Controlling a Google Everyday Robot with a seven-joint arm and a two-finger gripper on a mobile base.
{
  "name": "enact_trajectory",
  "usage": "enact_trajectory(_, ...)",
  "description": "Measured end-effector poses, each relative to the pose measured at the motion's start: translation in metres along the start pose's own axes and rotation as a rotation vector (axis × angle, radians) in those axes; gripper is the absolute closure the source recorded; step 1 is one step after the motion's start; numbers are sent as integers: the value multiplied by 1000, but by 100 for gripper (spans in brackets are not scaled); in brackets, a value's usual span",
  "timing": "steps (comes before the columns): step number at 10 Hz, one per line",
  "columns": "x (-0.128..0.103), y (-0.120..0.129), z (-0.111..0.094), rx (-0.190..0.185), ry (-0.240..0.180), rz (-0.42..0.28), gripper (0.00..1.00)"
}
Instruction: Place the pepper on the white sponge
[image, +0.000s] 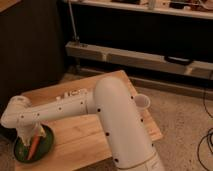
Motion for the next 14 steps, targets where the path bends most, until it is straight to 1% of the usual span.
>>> enact_trajectory(3,2,-5,2,2,-3,6,42)
enact_trajectory(4,3,-10,2,8,-1,5,42)
enact_trajectory(9,8,-11,8,14,-10,22,42)
enact_trajectory(14,9,-8,21,9,-26,30,42)
